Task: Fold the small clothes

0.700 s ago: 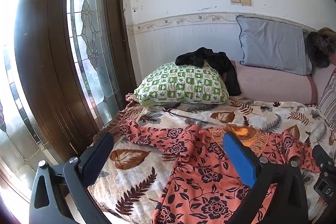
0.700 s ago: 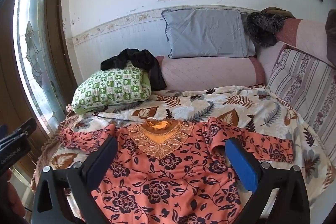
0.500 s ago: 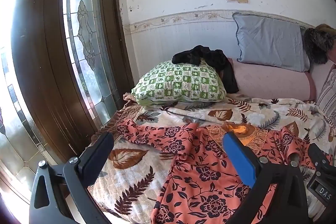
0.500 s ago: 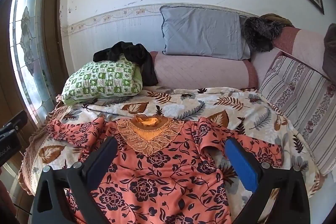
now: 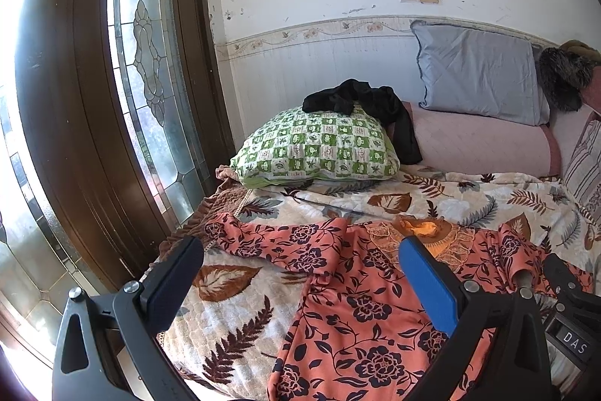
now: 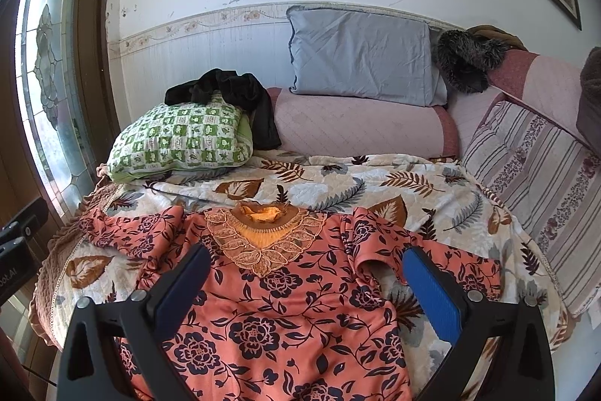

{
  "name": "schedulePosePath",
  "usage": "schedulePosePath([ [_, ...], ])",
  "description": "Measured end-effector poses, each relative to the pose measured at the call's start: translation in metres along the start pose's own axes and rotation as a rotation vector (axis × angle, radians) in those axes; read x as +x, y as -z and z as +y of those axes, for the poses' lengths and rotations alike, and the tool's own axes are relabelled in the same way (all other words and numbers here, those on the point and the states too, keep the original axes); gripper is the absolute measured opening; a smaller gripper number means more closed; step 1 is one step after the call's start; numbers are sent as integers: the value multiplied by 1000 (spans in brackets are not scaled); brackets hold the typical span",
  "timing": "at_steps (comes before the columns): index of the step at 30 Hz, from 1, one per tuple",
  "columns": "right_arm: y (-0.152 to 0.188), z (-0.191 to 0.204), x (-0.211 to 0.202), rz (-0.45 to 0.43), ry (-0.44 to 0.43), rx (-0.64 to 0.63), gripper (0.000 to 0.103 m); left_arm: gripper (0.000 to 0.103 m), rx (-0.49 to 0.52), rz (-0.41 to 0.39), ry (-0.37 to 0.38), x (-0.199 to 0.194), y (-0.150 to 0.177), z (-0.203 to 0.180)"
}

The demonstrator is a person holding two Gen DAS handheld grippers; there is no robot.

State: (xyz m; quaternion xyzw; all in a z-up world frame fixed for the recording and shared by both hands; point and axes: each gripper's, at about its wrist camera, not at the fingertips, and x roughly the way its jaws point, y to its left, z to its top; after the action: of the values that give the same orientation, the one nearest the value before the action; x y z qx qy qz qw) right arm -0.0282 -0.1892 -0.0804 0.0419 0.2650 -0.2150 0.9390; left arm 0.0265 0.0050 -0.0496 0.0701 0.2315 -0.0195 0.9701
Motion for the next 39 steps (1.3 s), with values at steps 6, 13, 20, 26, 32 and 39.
schedulePosePath([
  [6,1,2,3,14,-3,-4,103,103,-4,14,4,4,4,4],
  [13,-1,11,6,12,6,-40,103,103,-9,36,-2,12,9,8],
  [20,1,16,12,1,3,-68,103,103,-16,48,-9,20,11,11],
  [26,6,6,26,2,-38,-24,103,103,-22,84,-17,41,19,10],
  [32,20,-27,62,100,-8,61,103,103,-1,146,-11,64,31,-3],
  [39,33,-80,92,191,-27,159,103,103,-20,283,114,103,48,-22],
])
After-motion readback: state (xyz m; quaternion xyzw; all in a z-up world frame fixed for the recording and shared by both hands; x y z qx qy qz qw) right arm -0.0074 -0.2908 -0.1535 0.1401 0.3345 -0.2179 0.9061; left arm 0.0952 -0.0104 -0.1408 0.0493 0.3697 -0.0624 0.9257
